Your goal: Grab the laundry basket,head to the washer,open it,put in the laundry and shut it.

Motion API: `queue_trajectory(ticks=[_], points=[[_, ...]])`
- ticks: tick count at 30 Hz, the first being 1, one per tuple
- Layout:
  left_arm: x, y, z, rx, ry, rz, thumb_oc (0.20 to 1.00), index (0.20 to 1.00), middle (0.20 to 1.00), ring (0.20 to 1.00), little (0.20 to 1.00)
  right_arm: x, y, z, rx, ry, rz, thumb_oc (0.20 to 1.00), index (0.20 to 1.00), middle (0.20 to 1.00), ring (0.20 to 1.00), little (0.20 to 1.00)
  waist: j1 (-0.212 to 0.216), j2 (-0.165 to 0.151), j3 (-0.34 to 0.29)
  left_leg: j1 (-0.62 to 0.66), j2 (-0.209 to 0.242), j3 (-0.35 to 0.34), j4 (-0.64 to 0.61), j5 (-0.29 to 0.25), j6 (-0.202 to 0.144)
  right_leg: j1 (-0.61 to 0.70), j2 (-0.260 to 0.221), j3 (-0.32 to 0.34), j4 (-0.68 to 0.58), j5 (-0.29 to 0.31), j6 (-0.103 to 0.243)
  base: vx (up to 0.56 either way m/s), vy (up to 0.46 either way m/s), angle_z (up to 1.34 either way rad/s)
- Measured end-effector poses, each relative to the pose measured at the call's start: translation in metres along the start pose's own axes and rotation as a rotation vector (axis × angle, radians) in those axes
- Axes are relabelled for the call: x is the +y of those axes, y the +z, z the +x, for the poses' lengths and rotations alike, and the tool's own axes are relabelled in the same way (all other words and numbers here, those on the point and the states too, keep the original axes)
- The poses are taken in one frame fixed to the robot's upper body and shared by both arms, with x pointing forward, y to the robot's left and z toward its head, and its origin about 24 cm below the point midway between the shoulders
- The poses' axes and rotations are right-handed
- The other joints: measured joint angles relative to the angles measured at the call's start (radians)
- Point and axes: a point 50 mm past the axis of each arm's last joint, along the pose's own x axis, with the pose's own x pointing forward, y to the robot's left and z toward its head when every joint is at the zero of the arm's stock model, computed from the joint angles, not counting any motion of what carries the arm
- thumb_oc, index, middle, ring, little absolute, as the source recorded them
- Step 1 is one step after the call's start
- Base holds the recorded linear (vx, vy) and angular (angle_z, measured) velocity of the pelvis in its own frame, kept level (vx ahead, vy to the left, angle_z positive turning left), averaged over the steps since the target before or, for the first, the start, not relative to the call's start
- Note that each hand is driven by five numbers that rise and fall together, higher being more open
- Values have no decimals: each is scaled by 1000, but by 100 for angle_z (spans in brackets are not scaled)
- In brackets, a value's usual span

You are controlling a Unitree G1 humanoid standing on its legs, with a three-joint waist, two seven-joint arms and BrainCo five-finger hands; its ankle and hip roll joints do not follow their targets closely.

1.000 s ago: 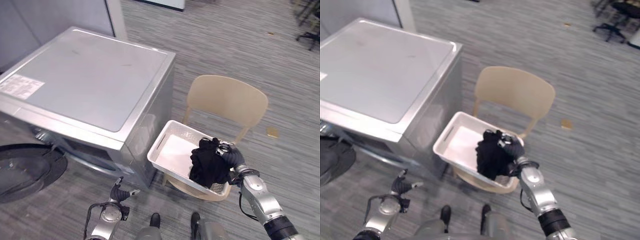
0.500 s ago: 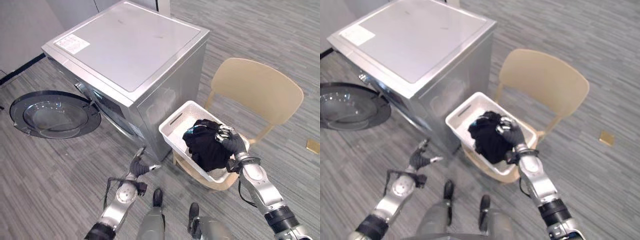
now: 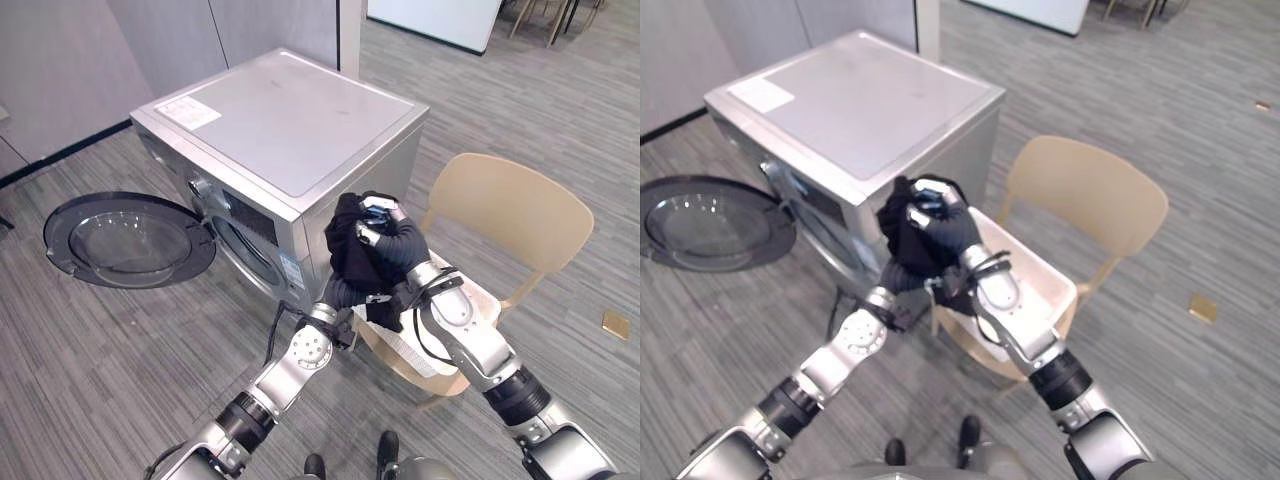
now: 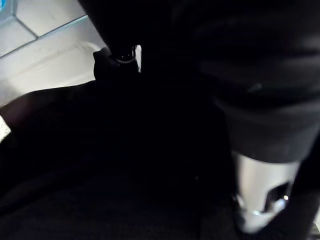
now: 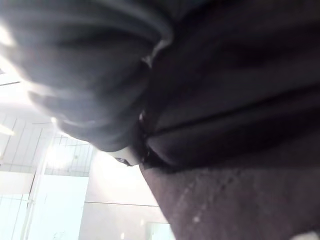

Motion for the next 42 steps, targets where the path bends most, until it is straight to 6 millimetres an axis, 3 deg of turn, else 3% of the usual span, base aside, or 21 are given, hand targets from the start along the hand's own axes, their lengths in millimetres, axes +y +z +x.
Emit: queue_trajectory(ticks=[1, 2, 3, 9, 14, 17, 20, 21, 23, 24, 26, 27, 31, 34, 37, 39, 40, 41, 42], points=[[1, -1, 0, 2, 10, 1, 200, 200, 200, 200, 200, 1, -2, -1, 10, 3, 19, 404, 404, 404, 404, 404, 0, 1, -6, 0, 0, 0, 0, 0, 1, 1, 0, 0, -3, 1, 2, 0, 0, 0], [1, -1, 0, 6, 18, 2, 200, 200, 200, 200, 200, 2, -4, -1, 18, 7, 35, 802, 802, 802, 802, 802, 1, 1, -10, 0, 0, 0, 0, 1, 2, 3, 1, 0, -7, 2, 3, -11, 34, -1], [3, -3, -1, 13, 26, 8, 200, 200, 200, 200, 200, 3, -7, -4, 27, 9, 52, 1000, 1000, 1000, 1000, 1000, 1, 1, -12, 0, 0, 1, 0, 3, 4, 5, 2, 1, -10, 5, 6, -2, 30, -2], [4, -23, -17, 104, 55, -14, 200, 200, 200, 200, 200, 1, -24, -25, 105, 49, 65, 1000, 1000, 1000, 1000, 1000, -1, 4, -16, 5, 6, 18, 0, 3, 4, 5, 10, 15, -12, 8, 11, 1, 20, -8], [23, -53, -51, 243, 163, -52, 200, 200, 200, 200, 200, -38, -28, -62, 164, -76, -127, 1000, 1000, 1000, 1000, 1000, -1, 5, -17, 14, 12, 20, -3, 1, 6, 11, 19, 18, -16, 7, 12, 4, 5, -1], [41, -79, -90, 380, 253, -58, 200, 200, 200, 200, 200, -79, -33, -116, 295, -248, -303, 1000, 1000, 1000, 1000, 1000, -4, 14, -22, 18, 14, 22, -5, -2, 11, 19, 22, 22, -29, 10, 14, 10, 20, -3], [53, -92, -114, 459, 316, -78, 200, 200, 200, 200, 200, -99, -35, -151, 391, -372, -371, 1000, 1000, 1000, 1000, 1000, -14, 17, -24, 19, 16, 25, -9, -2, 11, 21, 24, 24, -38, 14, 17, -8, 14, -2], [55, -100, -131, 513, 337, -89, 200, 200, 200, 200, 200, -106, -40, -176, 468, -430, -402, 1000, 1000, 1000, 1000, 1000, -20, 18, -27, 19, 15, 24, -10, -2, 12, 21, 25, 24, -42, 15, 18, 0, 0, 0], [57, -106, -143, 551, 350, -92, 200, 200, 200, 200, 200, -111, -44, -192, 537, -453, -436, 1000, 1000, 1000, 1000, 1000, -25, 19, -30, 19, 14, 25, -12, -3, 13, 20, 25, 26, -43, 15, 18, -6, 4, -3], [58, -118, -165, 637, 362, -104, 200, 200, 200, 200, 200, -120, -55, -226, 678, -513, -462, 1000, 1000, 1000, 1000, 1000, -27, 20, -31, 23, 14, 31, -17, -3, 13, 19, 26, 31, -43, 14, 18, -8, 4, -9], [57, -127, -182, 709, 369, -105, 200, 200, 200, 200, 200, -123, -65, -250, 808, -532, -477, 1000, 1000, 1000, 1000, 1000, -27, 20, -30, 24, 15, 43, -18, -6, 17, 17, 27, 39, -43, 15, 18, -18, -2, -14], [53, -137, -197, 785, 353, -120, 200, 200, 200, 200, 200, -123, -77, -272, 926, -534, -489, 1000, 1000, 1000, 1000, 1000, -28, 21, -30, 27, 15, 46, -18, -7, 19, 17, 27, 45, -42, 15, 19, -36, -12, -13], [42, -159, -219, 938, 305, -151, 200, 200, 200, 200, 200, -109, -118, -312, 1206, -490, -397, 1000, 1000, 1000, 1000, 1000, -27, 21, -30, 15, 15, 47, -18, -17, 32, 4, 25, 49, -32, 15, 19, -40, -16, -4], [37, -170, -229, 1023, 298, -168, 200, 200, 200, 200, 200, -95, -134, -310, 1253, -427, -339, 1000, 1000, 1000, 1000, 1000, -24, 22, -28, -3, 14, 45, -14, -11, 32, -16, 23, 47, -18, 15, 19, -57, -25, 2], [31, -176, -237, 1075, 300, -190, 200, 200, 200, 200, 200, -86, -145, -294, 1239, -347, -322, 1000, 1000, 1000, 1000, 1000, -16, 26, -17, -3, 15, 40, -10, -7, 26, -12, 23, 43, -14, 14, 18, -117, -39, 6], [34, -175, -227, 1050, 321, -212, 200, 200, 200, 200, 200, -81, -150, -278, 1208, -299, -316, 1000, 1000, 1000, 1000, 1000, 7, 29, 14, -24, 15, 17, 14, -1, 21, -13, 19, 25, -9, 14, 18, -198, -52, 36], [41, -174, -212, 1009, 338, -199, 200, 200, 200, 200, 200, -79, -153, -270, 1194, -276, -321, 1000, 1000, 1000, 1000, 1000, 2, 19, 41, -58, 12, -15, 60, -3, 19, -15, 8, 4, -7, 12, 15, -139, -37, 63], [44, -173, -205, 990, 347, -195, 200, 200, 200, 200, 200, -80, -154, -260, 1171, -263, -326, 1000, 1000, 1000, 1000, 1000, 25, 28, 63, -78, 13, -31, 77, -2, 19, -19, 10, -8, -1, 12, 15, -170, -46, 96], [50, -169, -185, 935, 353, -183, 200, 200, 200, 200, 200, -81, -155, -248, 1150, -245, -334, 1000, 1000, 1000, 1000, 1000, 29, 24, 98, -126, 9, -68, 116, -2, 14, -39, -2, -40, 10, 1, -1, -73, -25, 78]])
